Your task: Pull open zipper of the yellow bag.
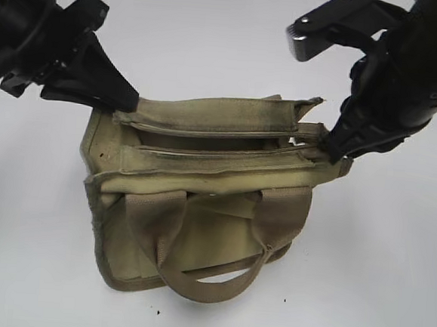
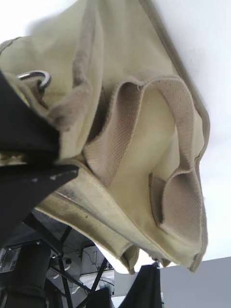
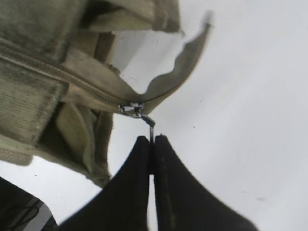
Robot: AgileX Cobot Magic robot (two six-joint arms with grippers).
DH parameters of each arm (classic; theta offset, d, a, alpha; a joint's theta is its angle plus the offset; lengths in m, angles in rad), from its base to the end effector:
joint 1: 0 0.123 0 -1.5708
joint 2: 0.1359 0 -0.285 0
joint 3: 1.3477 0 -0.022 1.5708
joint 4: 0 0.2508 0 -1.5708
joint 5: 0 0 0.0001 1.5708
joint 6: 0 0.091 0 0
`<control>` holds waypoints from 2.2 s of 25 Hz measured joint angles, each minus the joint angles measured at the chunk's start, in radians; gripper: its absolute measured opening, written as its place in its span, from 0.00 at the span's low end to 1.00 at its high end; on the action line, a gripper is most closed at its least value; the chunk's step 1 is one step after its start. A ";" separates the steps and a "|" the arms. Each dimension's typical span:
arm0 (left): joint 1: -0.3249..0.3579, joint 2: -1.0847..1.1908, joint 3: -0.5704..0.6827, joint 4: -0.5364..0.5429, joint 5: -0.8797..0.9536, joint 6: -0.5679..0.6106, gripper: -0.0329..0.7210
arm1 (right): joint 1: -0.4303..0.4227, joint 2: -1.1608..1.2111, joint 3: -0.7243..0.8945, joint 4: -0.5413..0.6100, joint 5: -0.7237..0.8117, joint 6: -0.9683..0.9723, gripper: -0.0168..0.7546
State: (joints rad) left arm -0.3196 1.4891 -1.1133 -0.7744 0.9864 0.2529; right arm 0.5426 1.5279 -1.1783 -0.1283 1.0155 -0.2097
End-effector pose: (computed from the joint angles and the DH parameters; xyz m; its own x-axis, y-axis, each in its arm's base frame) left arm 0.2631 -0.1430 0.2910 -0.9465 0.1082 -0.3039 0.2814 0.7376 -0.6138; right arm 0.2627 0.1468 0.2764 -0.6544 -0.7127 -0.2526 -0.6919 0.6991 -0.1801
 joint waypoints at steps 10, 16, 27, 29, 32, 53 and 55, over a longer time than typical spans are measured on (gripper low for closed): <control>0.000 -0.016 -0.001 0.032 -0.003 0.000 0.09 | -0.034 -0.038 0.003 0.179 0.003 -0.012 0.29; 0.001 -0.101 -0.001 0.173 -0.019 0.001 0.30 | -0.034 -0.172 0.003 0.190 0.037 0.048 0.70; 0.002 -0.521 0.075 0.660 0.060 -0.201 0.49 | -0.034 -0.549 0.361 0.189 0.105 0.116 0.76; 0.002 -0.647 0.156 0.700 0.081 -0.229 0.49 | -0.034 -0.667 0.456 0.189 0.113 0.117 0.76; 0.002 -0.857 0.310 0.718 0.093 -0.244 0.49 | -0.034 -0.866 0.568 0.190 0.119 0.122 0.76; 0.002 -1.480 0.595 0.763 0.077 -0.234 0.49 | -0.034 -1.370 0.694 0.196 0.081 0.073 0.76; 0.002 -1.480 0.595 0.763 0.077 -0.234 0.49 | -0.034 -1.370 0.694 0.197 0.080 0.068 0.76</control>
State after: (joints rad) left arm -0.3178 0.0092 -0.5185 -0.0112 1.0636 0.0190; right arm 0.5086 0.1580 -0.4847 0.0683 1.0953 -0.1412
